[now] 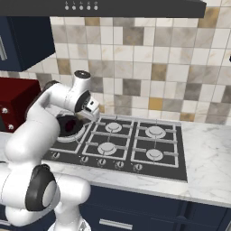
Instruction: Put the garlic and eggplant in the pan. Then turn on the front left burner and set the heat to medium.
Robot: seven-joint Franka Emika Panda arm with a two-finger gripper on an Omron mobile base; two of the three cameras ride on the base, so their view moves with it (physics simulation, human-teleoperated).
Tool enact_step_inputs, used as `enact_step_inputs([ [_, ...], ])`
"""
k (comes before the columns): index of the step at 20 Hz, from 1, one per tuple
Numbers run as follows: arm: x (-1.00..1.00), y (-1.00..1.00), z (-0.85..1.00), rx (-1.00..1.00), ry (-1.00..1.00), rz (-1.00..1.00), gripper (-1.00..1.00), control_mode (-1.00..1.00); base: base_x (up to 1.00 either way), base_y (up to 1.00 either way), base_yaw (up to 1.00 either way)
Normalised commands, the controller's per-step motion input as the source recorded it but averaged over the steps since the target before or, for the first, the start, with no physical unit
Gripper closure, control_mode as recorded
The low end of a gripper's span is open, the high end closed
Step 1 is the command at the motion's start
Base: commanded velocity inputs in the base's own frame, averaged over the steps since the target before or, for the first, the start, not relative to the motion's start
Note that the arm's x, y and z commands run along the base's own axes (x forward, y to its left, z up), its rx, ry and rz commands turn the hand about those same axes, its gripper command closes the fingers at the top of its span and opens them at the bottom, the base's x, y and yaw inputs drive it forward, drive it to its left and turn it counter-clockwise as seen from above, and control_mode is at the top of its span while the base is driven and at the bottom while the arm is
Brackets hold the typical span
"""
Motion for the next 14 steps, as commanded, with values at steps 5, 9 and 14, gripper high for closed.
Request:
enact_step_inputs([
  [5, 0.01, 0.50, -0.36, -0.16, 0.11, 0.19, 1.00, -1.00, 0.00, 0.00, 0.00],
  [9, 0.07, 0.44, -0.19, -0.04, 0.03, 0.18, 1.00, -1.00, 0.00, 0.00, 0.00],
  [14, 0.20, 0.37, -0.16, 0.00, 0.00, 0.18, 1.00, -1.00, 0.00, 0.00, 0.00],
])
